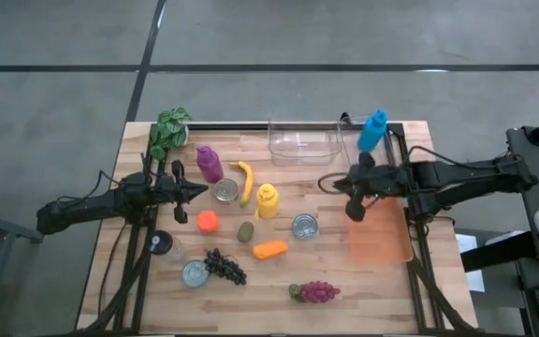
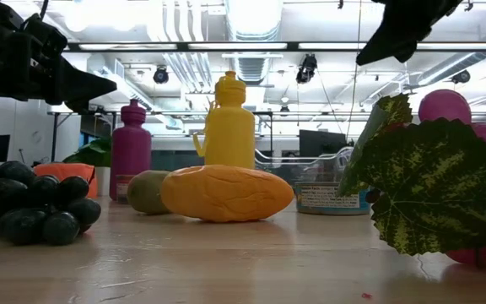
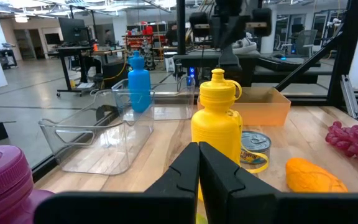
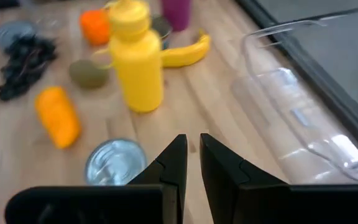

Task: Pick & Place Food Item
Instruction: Put the red grapes into the left transparent bin

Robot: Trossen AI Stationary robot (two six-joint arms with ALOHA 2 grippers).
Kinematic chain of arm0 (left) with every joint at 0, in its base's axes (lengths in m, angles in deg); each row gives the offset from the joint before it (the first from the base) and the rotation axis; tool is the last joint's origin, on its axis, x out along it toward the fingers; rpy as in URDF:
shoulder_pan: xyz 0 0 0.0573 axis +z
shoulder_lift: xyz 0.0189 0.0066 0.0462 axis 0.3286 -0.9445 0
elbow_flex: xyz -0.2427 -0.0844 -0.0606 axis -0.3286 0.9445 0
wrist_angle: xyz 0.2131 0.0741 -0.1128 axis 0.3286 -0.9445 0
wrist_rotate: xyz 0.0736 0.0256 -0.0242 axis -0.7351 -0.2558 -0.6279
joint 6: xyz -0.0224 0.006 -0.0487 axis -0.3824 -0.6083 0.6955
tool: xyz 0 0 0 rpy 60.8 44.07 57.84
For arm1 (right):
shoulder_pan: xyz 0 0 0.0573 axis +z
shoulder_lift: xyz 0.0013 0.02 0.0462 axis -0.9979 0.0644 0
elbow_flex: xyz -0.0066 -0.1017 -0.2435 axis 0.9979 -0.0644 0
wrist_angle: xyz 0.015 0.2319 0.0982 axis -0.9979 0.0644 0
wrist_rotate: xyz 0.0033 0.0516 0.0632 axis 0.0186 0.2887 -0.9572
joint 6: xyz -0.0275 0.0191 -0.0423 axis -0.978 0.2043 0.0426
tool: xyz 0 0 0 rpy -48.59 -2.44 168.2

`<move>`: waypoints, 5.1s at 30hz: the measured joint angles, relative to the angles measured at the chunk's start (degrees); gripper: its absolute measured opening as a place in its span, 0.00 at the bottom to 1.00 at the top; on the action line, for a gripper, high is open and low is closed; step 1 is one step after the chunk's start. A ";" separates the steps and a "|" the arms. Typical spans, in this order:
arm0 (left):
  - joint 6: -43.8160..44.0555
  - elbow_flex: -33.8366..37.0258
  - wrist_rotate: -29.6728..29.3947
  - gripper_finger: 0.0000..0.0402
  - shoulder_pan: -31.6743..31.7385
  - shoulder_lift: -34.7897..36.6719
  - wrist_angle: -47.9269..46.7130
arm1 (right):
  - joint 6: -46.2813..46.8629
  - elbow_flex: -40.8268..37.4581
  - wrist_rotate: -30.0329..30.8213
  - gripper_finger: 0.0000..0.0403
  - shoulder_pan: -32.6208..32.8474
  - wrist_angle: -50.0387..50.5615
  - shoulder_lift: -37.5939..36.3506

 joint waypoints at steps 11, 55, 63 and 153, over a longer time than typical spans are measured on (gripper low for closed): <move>0.02 -0.02 0.00 0.04 0.00 -0.02 0.00 | -7.14 -0.63 -8.37 0.09 5.14 -3.31 0.40; -0.06 -7.26 7.57 0.01 -0.09 -0.04 -2.84 | -8.09 -0.75 -28.68 0.09 5.26 -12.63 15.85; -0.09 -11.24 9.11 0.01 -0.09 -2.52 -4.96 | -7.79 -0.75 -28.64 0.09 7.54 -14.07 16.89; -13.64 -28.61 12.68 0.00 -6.62 -32.24 -6.65 | -4.50 -2.07 -32.66 0.21 13.40 -33.79 32.79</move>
